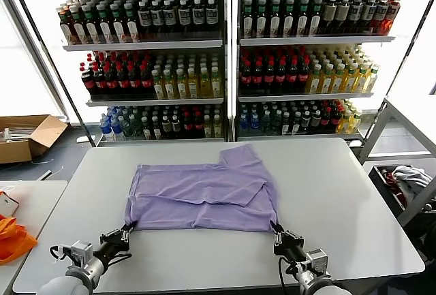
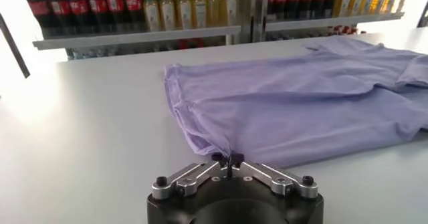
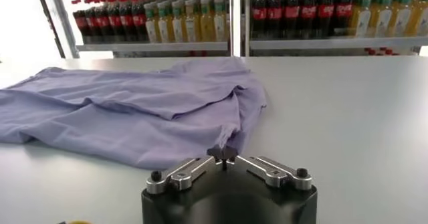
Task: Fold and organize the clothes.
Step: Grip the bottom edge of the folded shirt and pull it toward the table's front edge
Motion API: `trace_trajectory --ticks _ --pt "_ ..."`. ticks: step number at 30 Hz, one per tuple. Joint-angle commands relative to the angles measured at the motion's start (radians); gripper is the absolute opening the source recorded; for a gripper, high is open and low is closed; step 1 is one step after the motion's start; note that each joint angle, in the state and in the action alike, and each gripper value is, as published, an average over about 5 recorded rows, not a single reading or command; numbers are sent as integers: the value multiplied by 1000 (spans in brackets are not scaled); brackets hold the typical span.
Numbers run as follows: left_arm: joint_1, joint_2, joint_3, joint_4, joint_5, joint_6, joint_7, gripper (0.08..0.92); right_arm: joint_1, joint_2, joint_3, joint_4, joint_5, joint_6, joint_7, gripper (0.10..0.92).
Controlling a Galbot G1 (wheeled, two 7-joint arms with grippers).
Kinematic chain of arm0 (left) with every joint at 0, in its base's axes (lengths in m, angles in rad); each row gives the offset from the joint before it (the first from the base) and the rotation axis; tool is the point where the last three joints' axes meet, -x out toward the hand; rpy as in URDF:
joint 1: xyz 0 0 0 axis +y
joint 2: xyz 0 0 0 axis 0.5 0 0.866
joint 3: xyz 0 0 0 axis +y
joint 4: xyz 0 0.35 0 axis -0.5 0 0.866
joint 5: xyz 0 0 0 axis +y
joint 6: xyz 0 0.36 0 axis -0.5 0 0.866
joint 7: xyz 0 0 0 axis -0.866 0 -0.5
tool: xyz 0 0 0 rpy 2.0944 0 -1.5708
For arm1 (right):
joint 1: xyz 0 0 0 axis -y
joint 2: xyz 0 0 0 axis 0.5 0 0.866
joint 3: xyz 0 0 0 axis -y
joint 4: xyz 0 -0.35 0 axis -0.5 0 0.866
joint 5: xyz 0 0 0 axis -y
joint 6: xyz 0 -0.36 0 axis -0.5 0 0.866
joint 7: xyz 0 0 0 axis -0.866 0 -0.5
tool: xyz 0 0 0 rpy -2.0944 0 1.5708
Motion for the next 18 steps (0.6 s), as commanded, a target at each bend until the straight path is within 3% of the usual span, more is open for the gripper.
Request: trace_trajectory --ticks 1,18 --pt "259 -62 -53 -199 51 6 -4 91 -230 -43 44 153 -16 6 -3 106" --pt "441 -122 -103 -350 82 27 -4 91 -335 -109 124 176 -30 22 -23 106"
